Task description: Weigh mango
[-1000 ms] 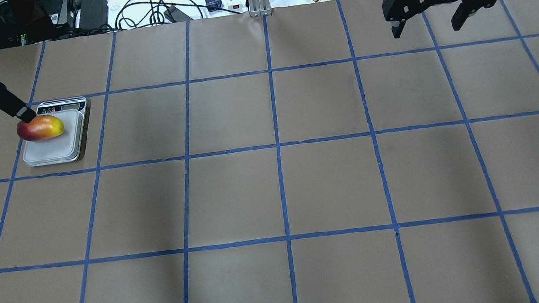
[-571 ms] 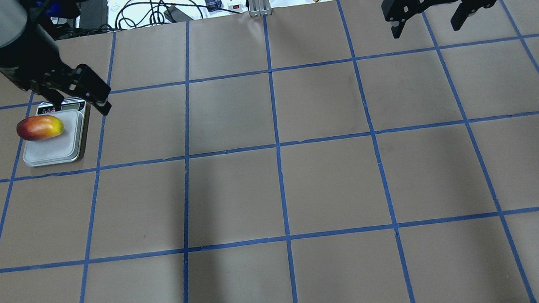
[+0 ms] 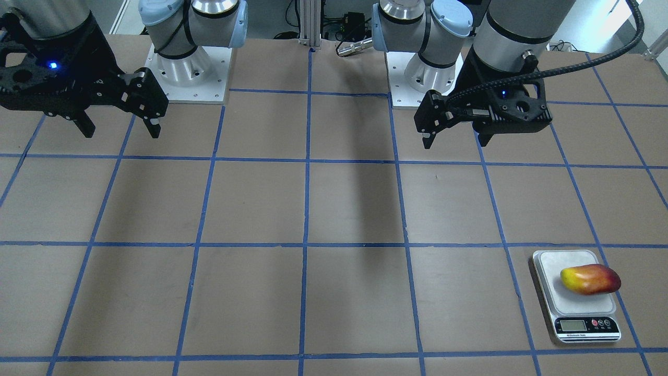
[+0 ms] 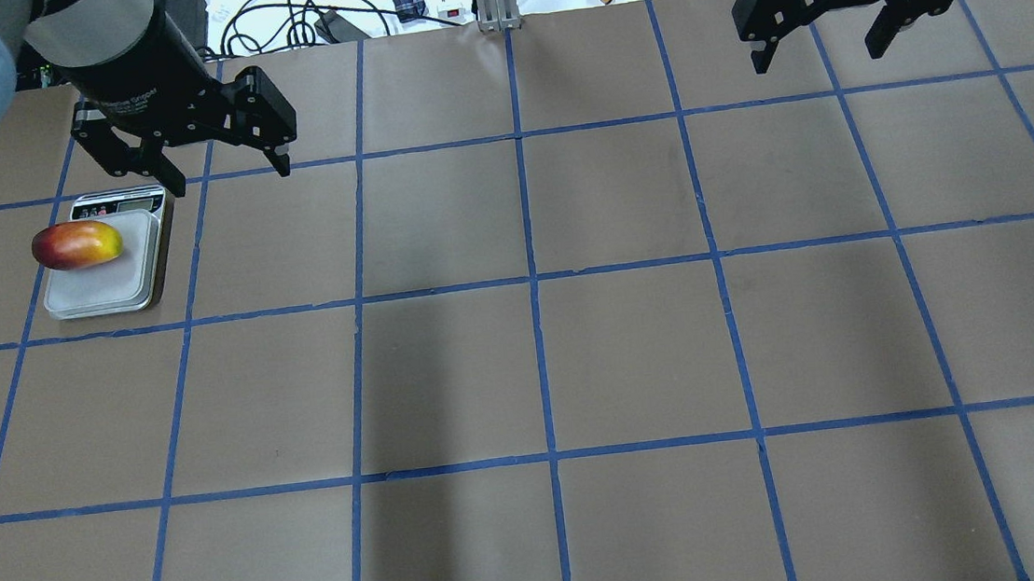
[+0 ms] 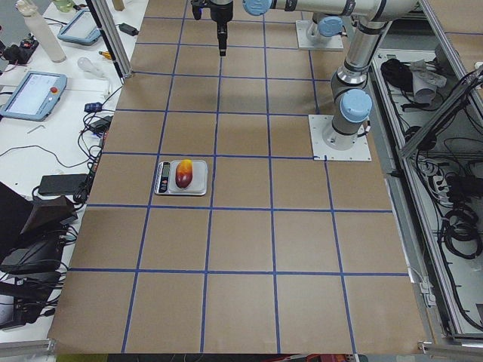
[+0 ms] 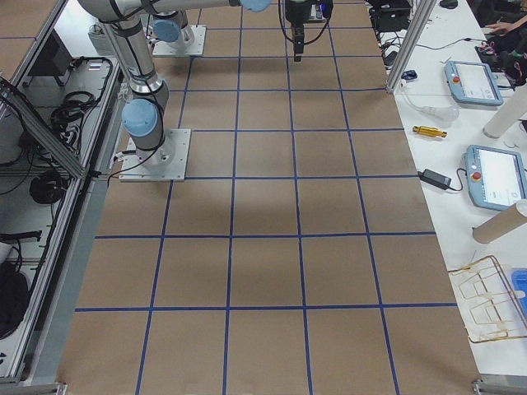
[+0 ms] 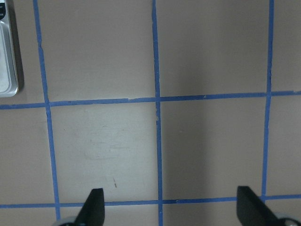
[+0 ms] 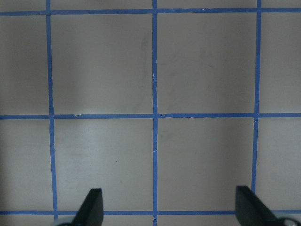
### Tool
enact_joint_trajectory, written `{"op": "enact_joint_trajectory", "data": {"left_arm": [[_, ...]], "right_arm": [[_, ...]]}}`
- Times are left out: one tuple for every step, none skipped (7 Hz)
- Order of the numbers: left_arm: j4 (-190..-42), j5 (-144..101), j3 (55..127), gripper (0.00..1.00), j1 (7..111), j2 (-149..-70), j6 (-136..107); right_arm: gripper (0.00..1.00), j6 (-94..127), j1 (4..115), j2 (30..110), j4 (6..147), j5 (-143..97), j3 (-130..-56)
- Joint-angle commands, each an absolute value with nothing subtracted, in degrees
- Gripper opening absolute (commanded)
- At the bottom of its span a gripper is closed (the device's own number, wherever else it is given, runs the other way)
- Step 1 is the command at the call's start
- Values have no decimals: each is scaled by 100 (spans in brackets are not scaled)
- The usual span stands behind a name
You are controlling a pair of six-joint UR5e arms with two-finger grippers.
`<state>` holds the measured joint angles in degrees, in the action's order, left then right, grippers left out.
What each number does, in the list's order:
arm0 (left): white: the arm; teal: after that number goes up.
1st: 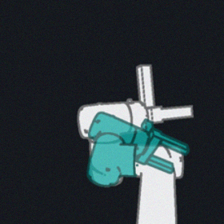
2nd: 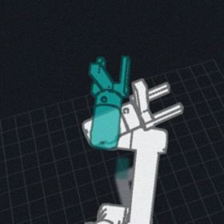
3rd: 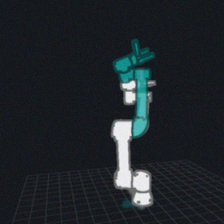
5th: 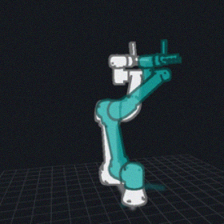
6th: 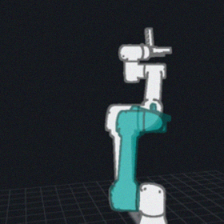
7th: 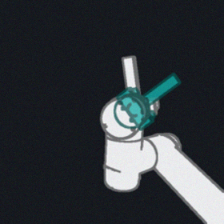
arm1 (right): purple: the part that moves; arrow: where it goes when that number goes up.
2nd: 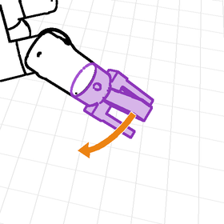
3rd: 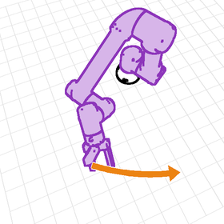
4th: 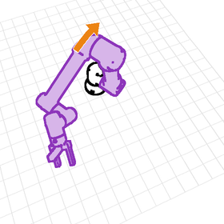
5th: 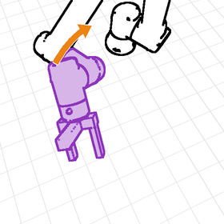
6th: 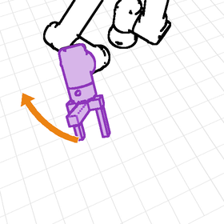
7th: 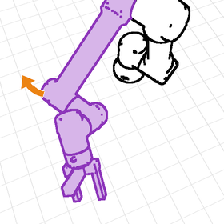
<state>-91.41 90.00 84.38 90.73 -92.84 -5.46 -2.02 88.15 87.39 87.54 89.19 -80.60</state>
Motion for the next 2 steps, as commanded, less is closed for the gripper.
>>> {"op": "enact_joint_trajectory", "data": {"left_arm": [[-9097,8991,8402,100,9079,-9299,-571],[-9097,8991,8411,100,9070,-9290,-432]], "right_arm": [[100,-202,8815,8745,8754,8921,-8060],[100,-202,8815,8745,8754,8921,-8060]]}}
